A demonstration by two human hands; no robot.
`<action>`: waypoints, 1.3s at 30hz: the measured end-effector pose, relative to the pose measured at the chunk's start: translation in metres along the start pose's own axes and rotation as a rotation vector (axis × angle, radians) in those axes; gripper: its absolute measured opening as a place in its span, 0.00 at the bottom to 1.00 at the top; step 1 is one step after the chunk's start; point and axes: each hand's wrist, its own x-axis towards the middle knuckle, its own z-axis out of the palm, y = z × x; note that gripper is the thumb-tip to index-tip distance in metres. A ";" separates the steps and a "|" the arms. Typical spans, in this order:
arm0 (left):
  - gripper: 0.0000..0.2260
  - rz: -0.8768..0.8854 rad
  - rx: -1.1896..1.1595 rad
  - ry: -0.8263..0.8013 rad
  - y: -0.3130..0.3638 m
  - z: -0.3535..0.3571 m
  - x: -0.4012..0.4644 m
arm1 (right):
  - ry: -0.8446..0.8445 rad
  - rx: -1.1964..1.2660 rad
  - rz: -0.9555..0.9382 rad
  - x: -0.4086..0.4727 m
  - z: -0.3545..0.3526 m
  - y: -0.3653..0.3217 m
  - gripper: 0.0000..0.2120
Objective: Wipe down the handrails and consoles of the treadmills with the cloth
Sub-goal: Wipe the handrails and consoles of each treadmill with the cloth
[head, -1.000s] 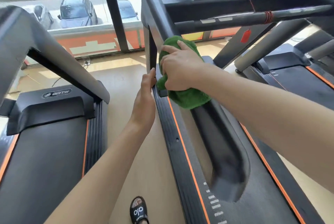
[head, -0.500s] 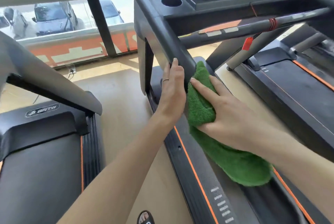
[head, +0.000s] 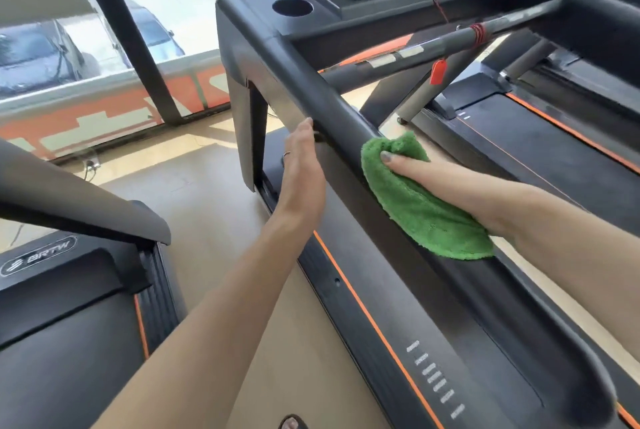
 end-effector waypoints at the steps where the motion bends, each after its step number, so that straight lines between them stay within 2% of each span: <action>1: 0.29 -0.014 -0.012 -0.006 0.002 0.000 -0.002 | 0.000 0.021 0.050 -0.012 -0.005 0.014 0.18; 3: 0.18 -0.031 -0.051 0.016 0.006 0.003 -0.006 | -0.023 0.053 0.098 -0.033 -0.006 0.028 0.20; 5: 0.11 -0.048 -0.042 0.030 0.009 0.008 -0.009 | 0.065 0.023 0.063 -0.035 -0.010 0.040 0.29; 6: 0.10 -0.048 -0.020 0.039 0.009 0.010 -0.008 | 0.120 -0.026 0.041 -0.034 -0.008 0.037 0.29; 9: 0.10 0.008 0.042 0.091 0.015 0.014 0.001 | 0.119 0.005 0.014 -0.020 -0.003 0.021 0.16; 12: 0.11 0.028 0.056 0.156 0.015 0.013 0.019 | 0.119 0.017 0.008 0.013 0.006 -0.011 0.12; 16: 0.10 0.035 0.140 0.143 0.020 0.011 0.044 | 0.014 0.041 -0.087 0.070 0.014 -0.050 0.16; 19: 0.10 0.116 0.276 0.266 0.031 0.014 0.068 | -0.070 0.080 -0.166 0.088 0.011 -0.054 0.14; 22: 0.06 0.199 0.364 0.358 0.039 0.010 0.096 | -0.018 0.076 -0.175 0.080 0.008 -0.043 0.11; 24: 0.05 0.219 0.432 0.371 0.044 0.012 0.113 | -0.035 -0.034 -0.231 0.059 0.002 -0.025 0.09; 26: 0.06 0.192 0.457 0.372 0.049 0.020 0.127 | -0.051 -0.087 -0.330 0.032 -0.002 -0.008 0.16; 28: 0.08 0.168 0.367 0.415 0.049 0.028 0.137 | -0.055 -0.146 -0.410 0.021 -0.006 0.002 0.28; 30: 0.09 0.165 0.124 0.478 0.044 0.030 0.139 | -0.057 -0.209 -0.458 0.028 -0.008 0.002 0.34; 33: 0.11 0.153 -0.143 0.584 0.034 0.023 0.141 | -0.091 -0.280 -0.511 0.068 -0.004 -0.016 0.35; 36: 0.11 0.154 -0.232 0.599 0.030 0.017 0.151 | -0.101 -0.291 -0.584 0.122 0.004 -0.048 0.32; 39: 0.10 0.083 -0.440 0.596 0.028 0.011 0.155 | -0.064 -0.448 -0.653 0.163 0.007 -0.076 0.32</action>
